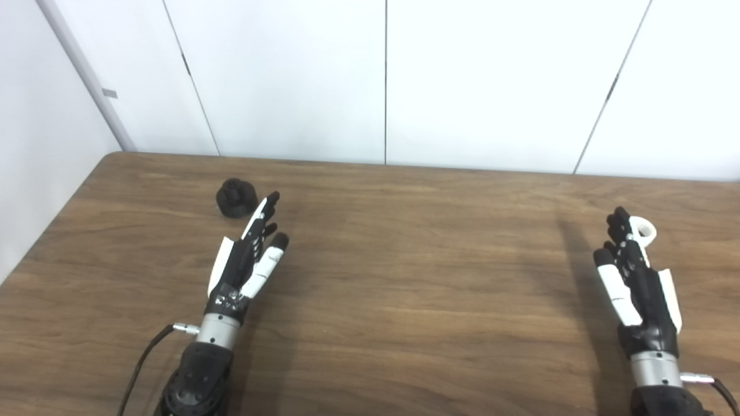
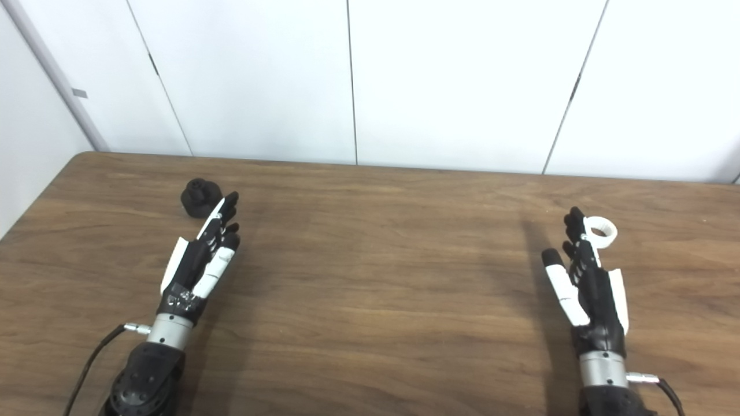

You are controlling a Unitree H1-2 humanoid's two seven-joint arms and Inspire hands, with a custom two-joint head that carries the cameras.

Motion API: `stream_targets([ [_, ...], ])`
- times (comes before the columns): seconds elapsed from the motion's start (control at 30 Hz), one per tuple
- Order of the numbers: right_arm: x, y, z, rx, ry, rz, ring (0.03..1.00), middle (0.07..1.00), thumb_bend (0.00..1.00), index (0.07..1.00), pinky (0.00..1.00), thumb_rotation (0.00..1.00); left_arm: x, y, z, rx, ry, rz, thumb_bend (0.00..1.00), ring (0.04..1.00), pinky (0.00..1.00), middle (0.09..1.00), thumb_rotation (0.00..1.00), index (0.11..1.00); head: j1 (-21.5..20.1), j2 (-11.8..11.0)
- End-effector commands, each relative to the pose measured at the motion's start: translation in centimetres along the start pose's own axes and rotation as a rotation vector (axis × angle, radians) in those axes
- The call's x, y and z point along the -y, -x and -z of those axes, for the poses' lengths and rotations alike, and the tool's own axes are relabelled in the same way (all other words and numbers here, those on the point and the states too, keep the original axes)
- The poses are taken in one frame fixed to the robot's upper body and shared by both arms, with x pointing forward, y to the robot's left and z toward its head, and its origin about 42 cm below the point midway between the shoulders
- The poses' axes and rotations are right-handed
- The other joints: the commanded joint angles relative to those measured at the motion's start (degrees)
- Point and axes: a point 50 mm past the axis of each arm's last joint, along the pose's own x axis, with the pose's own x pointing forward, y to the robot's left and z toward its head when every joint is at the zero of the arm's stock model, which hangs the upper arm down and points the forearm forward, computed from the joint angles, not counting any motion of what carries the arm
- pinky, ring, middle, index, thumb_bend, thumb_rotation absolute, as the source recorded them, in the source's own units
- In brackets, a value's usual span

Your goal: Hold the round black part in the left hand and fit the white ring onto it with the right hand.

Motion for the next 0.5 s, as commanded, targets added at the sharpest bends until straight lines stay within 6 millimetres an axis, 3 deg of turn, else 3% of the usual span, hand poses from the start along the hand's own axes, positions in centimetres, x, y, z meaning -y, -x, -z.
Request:
stream_targets([
  [0.0,-0.22,1.51,1.51,-0.045,-0.009,0.005,0.983,0.970,0.50,0.967,0.97,0.78,0.33,2.11,1.94,-0.055,0.007,-0.001,0.68,0.996,0.93,1.000,0.84,0.982,0.0,-0.2],
  [0.47,-0.17,1.53,1.74,-0.039,-0.002,-0.010,0.993,0.981,0.48,0.983,0.99,0.79,0.32,2.18,2.09,-0.056,-0.022,-0.004,0.71,0.990,0.92,1.000,0.85,0.978,0.1,-1.3],
])
